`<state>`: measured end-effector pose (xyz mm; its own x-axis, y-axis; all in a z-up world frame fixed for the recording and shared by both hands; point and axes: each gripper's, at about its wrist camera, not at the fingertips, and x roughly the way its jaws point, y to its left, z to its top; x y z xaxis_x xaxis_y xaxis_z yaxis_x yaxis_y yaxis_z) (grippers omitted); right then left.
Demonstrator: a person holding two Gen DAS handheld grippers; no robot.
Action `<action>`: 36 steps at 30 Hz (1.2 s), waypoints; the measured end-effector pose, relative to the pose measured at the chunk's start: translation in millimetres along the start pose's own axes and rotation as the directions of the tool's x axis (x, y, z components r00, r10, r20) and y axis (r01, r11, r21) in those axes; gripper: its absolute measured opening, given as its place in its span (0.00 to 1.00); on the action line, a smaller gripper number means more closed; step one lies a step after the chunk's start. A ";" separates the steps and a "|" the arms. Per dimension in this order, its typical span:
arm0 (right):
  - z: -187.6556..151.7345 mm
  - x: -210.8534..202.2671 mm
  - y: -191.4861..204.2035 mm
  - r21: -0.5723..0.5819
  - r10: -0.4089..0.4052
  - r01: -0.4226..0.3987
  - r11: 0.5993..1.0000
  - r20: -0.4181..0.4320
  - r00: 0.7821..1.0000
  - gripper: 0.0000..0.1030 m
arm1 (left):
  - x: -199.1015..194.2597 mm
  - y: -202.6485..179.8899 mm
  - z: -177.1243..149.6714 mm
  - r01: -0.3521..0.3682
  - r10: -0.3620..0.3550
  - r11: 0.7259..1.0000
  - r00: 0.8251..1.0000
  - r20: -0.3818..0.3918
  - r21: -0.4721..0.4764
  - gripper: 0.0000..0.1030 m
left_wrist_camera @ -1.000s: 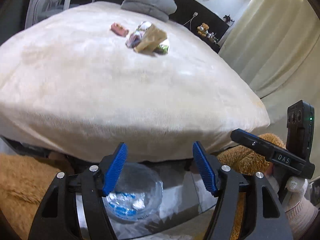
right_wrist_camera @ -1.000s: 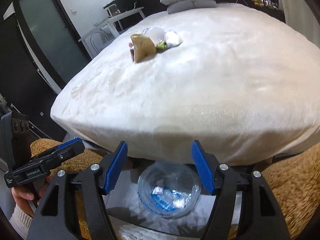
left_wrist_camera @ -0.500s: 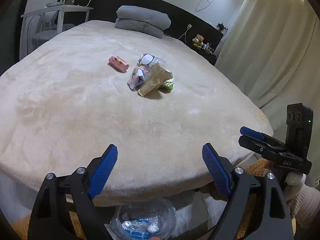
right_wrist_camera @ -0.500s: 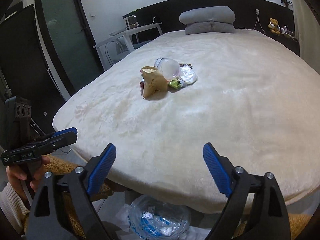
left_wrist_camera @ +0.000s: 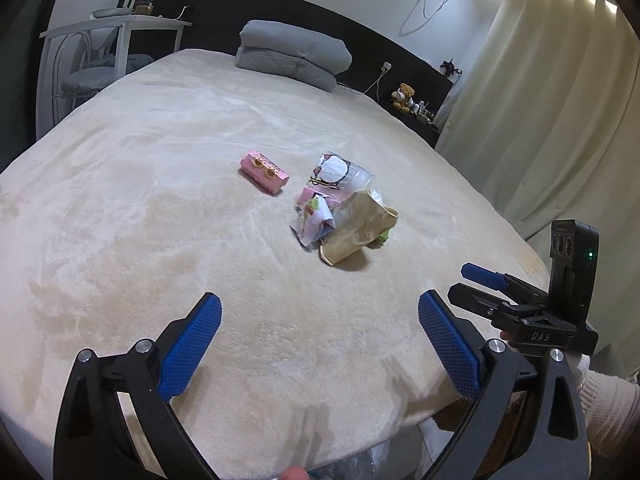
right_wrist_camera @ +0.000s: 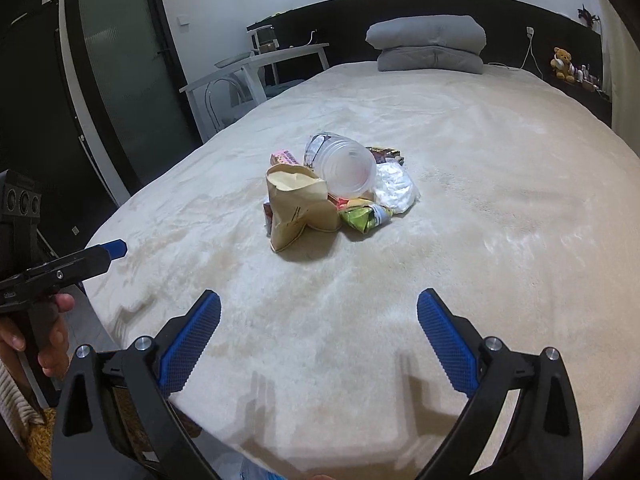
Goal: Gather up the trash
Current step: 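Raise both tools back over the bed toward the remaining trash, then grasp the tan paper cup with the right tool while the left tool grasps a blue-white wrapper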
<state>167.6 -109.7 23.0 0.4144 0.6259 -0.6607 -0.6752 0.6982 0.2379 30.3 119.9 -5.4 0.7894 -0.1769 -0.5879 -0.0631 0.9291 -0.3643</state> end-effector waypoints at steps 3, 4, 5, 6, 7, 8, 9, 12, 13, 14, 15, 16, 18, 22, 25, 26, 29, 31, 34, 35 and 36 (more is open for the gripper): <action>10.8 16.4 1.0 -0.003 -0.001 0.001 1.000 0.009 1.000 0.95 | 5.5 13.0 6.9 -0.015 0.015 1.000 1.000 -0.004 -0.019 0.94; 14.1 21.3 1.5 -0.003 0.001 -0.001 1.000 0.011 1.000 0.95 | 7.6 17.5 9.0 -0.015 0.015 0.999 1.000 -0.010 -0.032 0.94; 17.4 26.5 2.1 -0.001 0.002 -0.002 1.000 0.014 1.000 0.95 | 9.4 20.9 10.7 -0.016 0.016 0.999 1.000 -0.013 -0.038 0.94; 21.1 31.3 2.9 -0.002 0.004 -0.004 1.000 0.018 1.000 0.95 | 10.4 23.8 12.4 -0.020 0.020 0.999 1.000 -0.012 -0.041 0.94; 24.2 35.3 3.5 -0.002 0.007 -0.007 1.000 0.024 1.000 0.95 | 11.3 26.3 14.2 -0.021 0.020 0.999 1.000 -0.010 -0.041 0.94; 27.1 39.6 4.3 -0.002 0.011 -0.011 1.000 0.030 0.999 0.94 | 12.2 28.1 15.8 -0.022 0.022 0.999 1.000 -0.008 -0.040 0.94; 29.7 44.1 5.0 -0.001 0.013 -0.013 1.000 0.035 0.999 0.94 | 13.4 30.6 17.7 -0.023 0.022 0.999 1.000 -0.008 -0.043 0.94; 37.4 55.7 4.8 0.016 0.019 -0.020 1.000 0.045 0.999 0.94 | 18.7 36.8 20.9 -0.024 0.023 0.998 1.000 -0.017 -0.057 0.94; 39.4 59.1 3.9 0.024 0.018 -0.019 1.000 0.045 0.999 0.94 | 20.0 37.6 21.3 -0.022 0.021 0.998 1.000 -0.020 -0.059 0.94; 41.1 62.7 3.3 0.031 0.019 -0.020 0.999 0.047 0.999 0.94 | 21.0 38.6 21.7 -0.022 0.021 0.998 1.000 -0.023 -0.058 0.94; 43.0 65.9 2.8 0.036 0.019 -0.021 0.999 0.049 0.999 0.91 | 21.6 39.2 21.9 -0.023 0.022 0.998 0.999 -0.025 -0.056 0.94; 45.0 68.9 2.6 0.040 0.020 -0.022 0.999 0.049 0.999 0.89 | 22.5 39.5 22.2 -0.024 0.023 0.998 0.999 -0.029 -0.052 0.94; 47.8 73.1 2.7 0.049 0.026 -0.029 0.998 0.058 0.998 0.89 | 24.6 41.1 21.9 -0.031 0.029 0.998 0.999 -0.035 -0.051 0.94; 51.3 85.5 5.5 0.046 0.029 -0.030 0.998 0.040 0.999 0.73 | 26.4 43.7 20.5 -0.033 0.030 0.998 0.998 -0.047 -0.058 0.94; 50.3 92.4 9.1 0.032 0.022 -0.023 0.999 0.028 0.999 0.62 | 27.2 44.0 19.4 -0.032 0.029 0.998 0.998 -0.054 -0.055 0.94; 50.2 92.9 9.8 0.026 0.014 -0.014 1.000 0.029 0.999 0.57 | 28.2 44.5 18.9 -0.033 0.030 0.998 0.998 -0.057 -0.055 0.94; 48.5 92.8 11.5 0.015 0.004 -0.005 1.000 0.030 1.000 0.56 | 30.3 44.6 17.2 -0.038 0.035 0.998 0.997 -0.069 -0.051 0.94; 46.6 91.2 13.3 0.005 -0.001 0.001 1.000 0.031 1.000 0.56 | 31.7 44.6 17.2 -0.042 0.038 0.998 0.997 -0.074 -0.049 0.94; 45.6 84.9 13.5 0.002 0.008 -0.008 1.000 0.046 0.999 0.55 | 32.2 44.6 17.2 -0.043 0.040 0.998 0.996 -0.074 -0.050 0.94; 45.3 82.2 13.2 0.004 0.016 -0.016 1.000 0.051 0.999 0.55 | 32.2 44.6 17.2 -0.044 0.040 0.998 0.996 -0.074 -0.049 0.94; 44.9 79.3 13.2 0.005 0.021 -0.021 1.000 0.057 0.998 0.55 | 32.5 44.5 17.2 -0.046 0.042 0.998 0.996 -0.074 -0.049 0.94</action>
<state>218.9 -35.3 5.8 0.4345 0.6590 -0.6140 -0.6808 0.6866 0.2551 63.6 161.2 -28.3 0.7389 -0.1612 -0.6542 -0.1290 0.9192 -0.3721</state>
